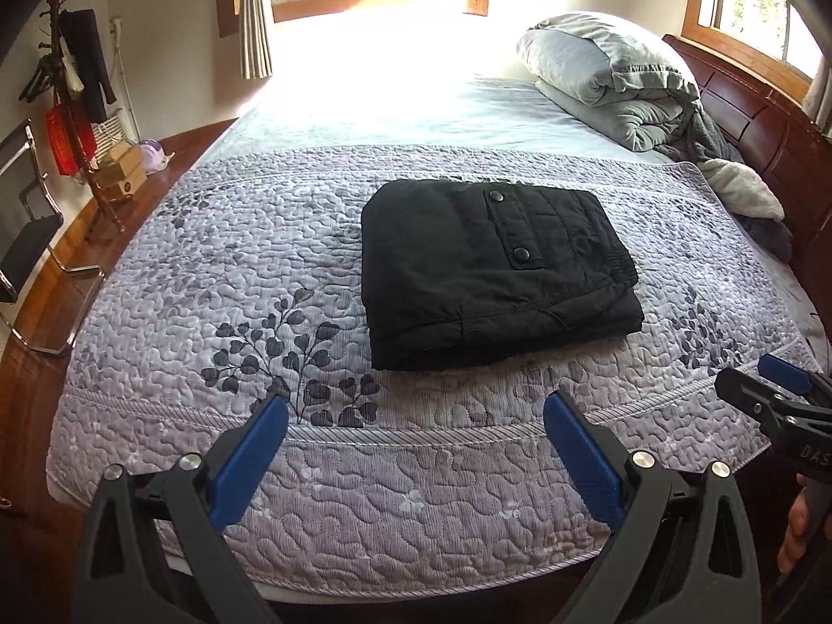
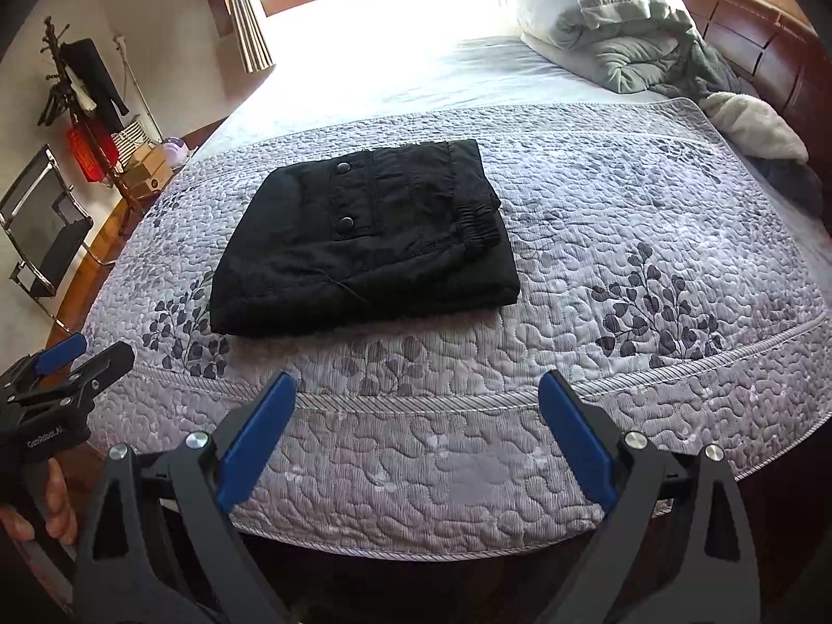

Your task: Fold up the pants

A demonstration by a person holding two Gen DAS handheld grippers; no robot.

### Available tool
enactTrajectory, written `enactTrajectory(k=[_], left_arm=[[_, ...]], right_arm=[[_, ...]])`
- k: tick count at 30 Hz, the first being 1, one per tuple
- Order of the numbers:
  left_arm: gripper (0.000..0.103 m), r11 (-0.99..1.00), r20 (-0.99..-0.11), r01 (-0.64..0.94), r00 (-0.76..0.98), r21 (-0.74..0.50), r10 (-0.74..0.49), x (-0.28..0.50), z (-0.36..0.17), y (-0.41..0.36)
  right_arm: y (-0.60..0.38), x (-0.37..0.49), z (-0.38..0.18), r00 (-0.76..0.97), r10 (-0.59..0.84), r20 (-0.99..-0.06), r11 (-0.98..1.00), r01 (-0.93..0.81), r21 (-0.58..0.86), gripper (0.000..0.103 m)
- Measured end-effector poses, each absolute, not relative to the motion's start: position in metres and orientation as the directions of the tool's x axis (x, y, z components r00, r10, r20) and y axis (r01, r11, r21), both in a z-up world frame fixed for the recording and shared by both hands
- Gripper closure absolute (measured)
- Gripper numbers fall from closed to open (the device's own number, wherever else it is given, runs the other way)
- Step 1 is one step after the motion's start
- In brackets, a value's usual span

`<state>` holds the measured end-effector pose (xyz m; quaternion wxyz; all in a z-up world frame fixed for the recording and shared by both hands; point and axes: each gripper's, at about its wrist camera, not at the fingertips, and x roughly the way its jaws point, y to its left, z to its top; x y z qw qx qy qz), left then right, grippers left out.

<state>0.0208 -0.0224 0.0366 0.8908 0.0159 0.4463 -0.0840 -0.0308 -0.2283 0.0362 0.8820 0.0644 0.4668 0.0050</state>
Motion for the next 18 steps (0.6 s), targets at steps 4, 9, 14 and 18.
enactTrajectory(k=[4,9,14,18], left_arm=[[0.004,0.984,-0.788,0.170,0.600,-0.044,-0.139,0.015,0.044,-0.026],[0.004,0.984,-0.779,0.179,0.614,-0.026,-0.132,0.010,0.050,-0.028],[0.004,0.985,-0.779,0.171,0.616,-0.011,-0.115,0.010,0.051,-0.028],[0.004,0.987,-0.784,0.161,0.612,-0.009,-0.107,0.011,0.048,-0.026]], right_arm=[[-0.227,-0.032,0.039,0.570,0.070,-0.819,0.991,0.053,0.122,0.009],[-0.225,-0.033,0.040,0.568,0.071,-0.820,0.991,0.053,0.122,0.009],[-0.225,-0.031,0.038,0.562,0.064,-0.824,0.991,0.059,0.117,0.009],[-0.225,-0.029,0.036,0.559,0.059,-0.827,0.992,0.058,0.110,0.009]])
